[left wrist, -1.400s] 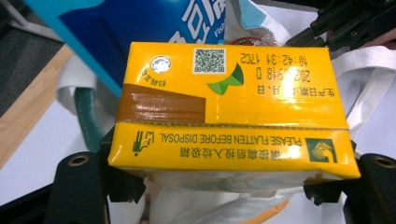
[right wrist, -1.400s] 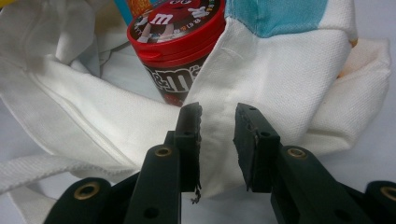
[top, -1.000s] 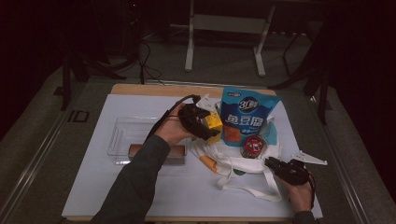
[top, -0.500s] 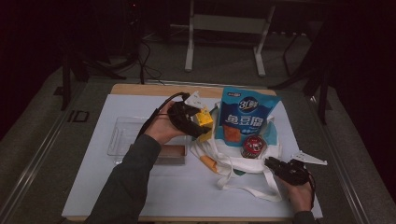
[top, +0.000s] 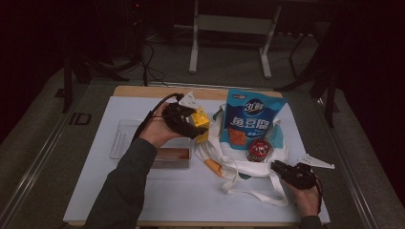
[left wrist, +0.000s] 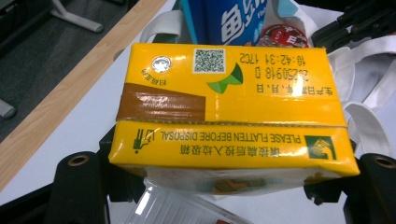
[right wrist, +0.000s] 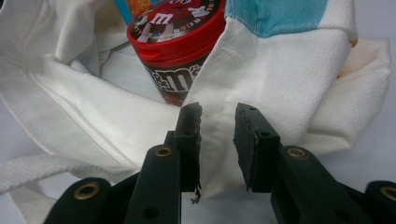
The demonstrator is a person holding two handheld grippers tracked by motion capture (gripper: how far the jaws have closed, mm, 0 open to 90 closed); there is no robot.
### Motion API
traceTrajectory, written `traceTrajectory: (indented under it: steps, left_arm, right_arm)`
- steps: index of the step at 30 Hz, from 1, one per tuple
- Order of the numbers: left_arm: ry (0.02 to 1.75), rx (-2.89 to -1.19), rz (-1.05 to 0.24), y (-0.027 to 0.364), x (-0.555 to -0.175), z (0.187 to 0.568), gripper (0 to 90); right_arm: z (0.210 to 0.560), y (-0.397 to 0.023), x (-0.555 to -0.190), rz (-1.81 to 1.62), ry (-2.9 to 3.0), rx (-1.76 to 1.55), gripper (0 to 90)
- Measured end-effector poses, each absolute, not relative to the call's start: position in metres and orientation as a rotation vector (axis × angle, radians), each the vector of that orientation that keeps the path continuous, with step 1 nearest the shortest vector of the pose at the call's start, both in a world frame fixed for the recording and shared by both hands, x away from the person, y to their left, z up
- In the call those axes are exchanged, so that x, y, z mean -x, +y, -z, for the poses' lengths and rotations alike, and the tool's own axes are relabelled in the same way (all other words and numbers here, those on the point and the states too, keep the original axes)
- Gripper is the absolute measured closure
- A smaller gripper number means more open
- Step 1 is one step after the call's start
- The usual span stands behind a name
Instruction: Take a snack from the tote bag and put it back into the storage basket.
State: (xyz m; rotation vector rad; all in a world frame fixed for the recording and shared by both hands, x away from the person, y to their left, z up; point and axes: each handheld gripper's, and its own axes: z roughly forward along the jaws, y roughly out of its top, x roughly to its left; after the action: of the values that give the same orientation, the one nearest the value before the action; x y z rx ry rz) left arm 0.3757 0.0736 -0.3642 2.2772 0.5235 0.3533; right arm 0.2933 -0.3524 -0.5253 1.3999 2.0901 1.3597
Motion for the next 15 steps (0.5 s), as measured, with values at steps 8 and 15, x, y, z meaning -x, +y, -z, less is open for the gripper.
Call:
traceTrajectory:
  steps: [8,15]
  left_arm:
    - [0.571,-2.272,-0.361,0.084,-0.377,0.366,28.8]
    - [0.604,-2.271,-0.375,0.093,-0.377,0.367,28.8]
  right_arm:
    - [0.525,-0.353,-0.293,-1.362,2.090,-1.400,71.0]
    - [0.525,-0.353,-0.293,-1.363,2.089,-1.403,71.0]
